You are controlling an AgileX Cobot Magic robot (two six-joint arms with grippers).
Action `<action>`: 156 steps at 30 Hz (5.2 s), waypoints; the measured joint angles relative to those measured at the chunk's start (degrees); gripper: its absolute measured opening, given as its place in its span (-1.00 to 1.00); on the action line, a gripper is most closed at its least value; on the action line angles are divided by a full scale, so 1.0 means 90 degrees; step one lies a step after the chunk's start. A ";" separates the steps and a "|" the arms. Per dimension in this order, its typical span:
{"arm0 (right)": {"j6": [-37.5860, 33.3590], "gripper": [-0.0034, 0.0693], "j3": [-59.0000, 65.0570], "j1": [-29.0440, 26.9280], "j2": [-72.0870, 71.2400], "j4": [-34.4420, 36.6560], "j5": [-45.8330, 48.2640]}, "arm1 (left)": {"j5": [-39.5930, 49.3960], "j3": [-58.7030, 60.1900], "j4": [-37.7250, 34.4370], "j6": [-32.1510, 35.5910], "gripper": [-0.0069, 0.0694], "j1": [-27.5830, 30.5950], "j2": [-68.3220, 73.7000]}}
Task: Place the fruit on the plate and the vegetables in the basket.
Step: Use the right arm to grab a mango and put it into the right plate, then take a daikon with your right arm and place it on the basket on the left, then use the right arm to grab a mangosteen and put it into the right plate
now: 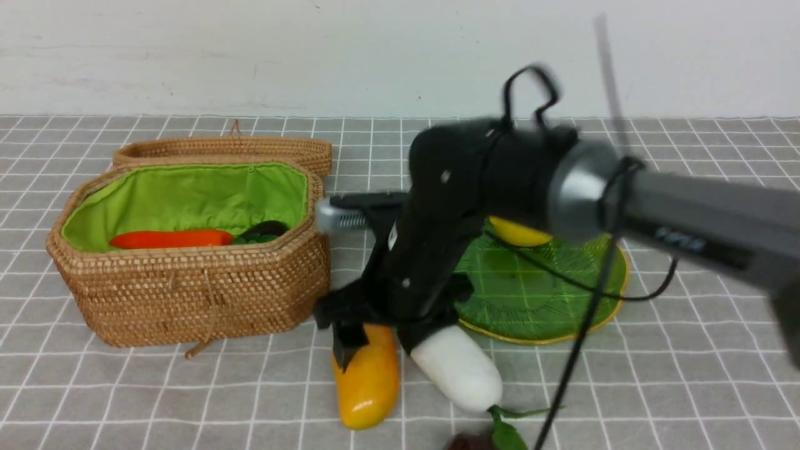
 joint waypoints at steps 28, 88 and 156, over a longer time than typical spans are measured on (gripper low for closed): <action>-0.1103 0.64 -0.1554 -0.1293 -0.0189 0.0722 0.0723 | 0.0000 0.0000 0.0000 0.0000 -0.59 0.0000 0.0000; -0.2769 0.52 0.1544 -0.0896 -0.0473 0.0168 -0.0163 | 0.0000 0.0000 0.0000 0.0000 -0.47 0.0000 0.0000; 0.1128 0.82 0.3545 -0.0130 -0.2808 0.0166 -0.0134 | 0.0000 0.0004 0.0006 0.0000 -0.39 0.0000 0.0000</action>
